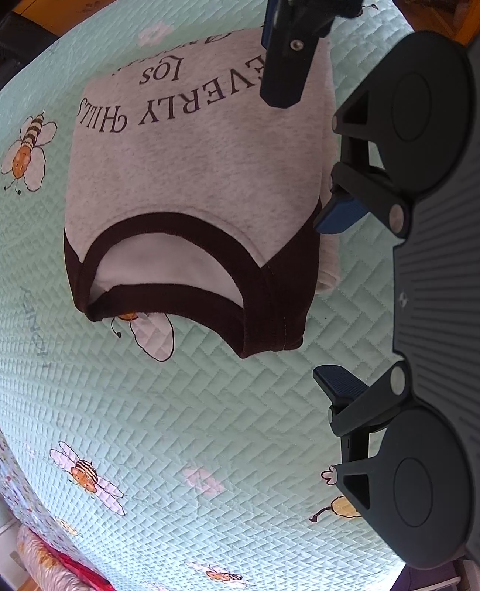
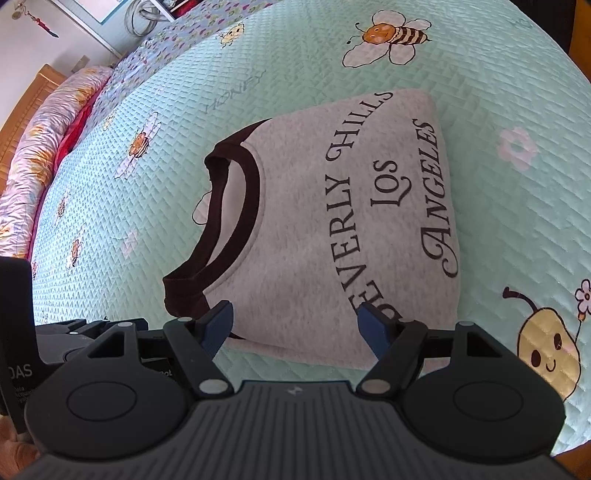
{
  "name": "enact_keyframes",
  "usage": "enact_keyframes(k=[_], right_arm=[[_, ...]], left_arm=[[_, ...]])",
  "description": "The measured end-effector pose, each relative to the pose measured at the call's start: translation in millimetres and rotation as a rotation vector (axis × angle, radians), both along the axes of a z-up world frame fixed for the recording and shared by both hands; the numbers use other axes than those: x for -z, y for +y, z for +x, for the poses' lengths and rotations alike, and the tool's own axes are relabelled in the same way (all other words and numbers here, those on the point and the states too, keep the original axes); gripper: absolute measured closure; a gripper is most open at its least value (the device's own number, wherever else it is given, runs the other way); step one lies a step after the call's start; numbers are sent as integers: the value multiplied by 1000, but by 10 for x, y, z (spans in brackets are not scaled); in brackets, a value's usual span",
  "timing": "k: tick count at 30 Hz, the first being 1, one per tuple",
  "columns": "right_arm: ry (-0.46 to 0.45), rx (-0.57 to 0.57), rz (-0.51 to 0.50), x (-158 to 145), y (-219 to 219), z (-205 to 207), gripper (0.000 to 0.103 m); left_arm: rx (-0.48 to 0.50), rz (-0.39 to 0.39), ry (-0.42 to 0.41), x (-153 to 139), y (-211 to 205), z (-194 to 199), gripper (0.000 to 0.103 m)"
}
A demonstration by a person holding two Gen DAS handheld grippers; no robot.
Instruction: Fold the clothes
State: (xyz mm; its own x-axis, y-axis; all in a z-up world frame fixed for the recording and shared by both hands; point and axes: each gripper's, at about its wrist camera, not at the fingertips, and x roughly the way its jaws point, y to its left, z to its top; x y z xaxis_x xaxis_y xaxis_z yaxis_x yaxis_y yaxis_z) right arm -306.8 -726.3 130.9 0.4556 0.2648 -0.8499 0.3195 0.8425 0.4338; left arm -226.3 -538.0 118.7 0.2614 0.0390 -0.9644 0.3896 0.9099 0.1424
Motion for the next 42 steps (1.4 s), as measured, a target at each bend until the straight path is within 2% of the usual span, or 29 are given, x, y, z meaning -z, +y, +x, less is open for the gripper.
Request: enact_keyframes(k=[17, 24, 26, 30, 32, 34, 35, 38, 42], right_arm=[[1, -7, 17, 32, 8, 59, 27], [-13, 3, 2, 7, 39, 36, 27], [-52, 13, -27, -45, 69, -3, 27], [-254, 49, -121, -273, 217, -209, 24], [-376, 92, -218, -394, 344, -362, 13], [-492, 159, -345, -483, 496, -520, 10], [-538, 180, -390, -501, 573, -586, 8], [-639, 209, -490, -514, 794, -735, 5], [-784, 190, -620, -473, 1325, -862, 0]], left_arm=[[-15, -1, 11, 36, 19, 55, 22], [-1, -21, -12, 4, 67, 43, 22], [34, -28, -74, -51, 76, 0, 22], [48, -91, -345, -336, 264, -150, 22], [27, -151, -483, -528, 439, -233, 22], [14, -232, -615, -721, 641, -332, 22], [11, -278, -677, -815, 749, -383, 19], [-7, -365, -823, -1015, 1065, -502, 0], [-42, -423, -1018, -1170, 1515, -532, 0]])
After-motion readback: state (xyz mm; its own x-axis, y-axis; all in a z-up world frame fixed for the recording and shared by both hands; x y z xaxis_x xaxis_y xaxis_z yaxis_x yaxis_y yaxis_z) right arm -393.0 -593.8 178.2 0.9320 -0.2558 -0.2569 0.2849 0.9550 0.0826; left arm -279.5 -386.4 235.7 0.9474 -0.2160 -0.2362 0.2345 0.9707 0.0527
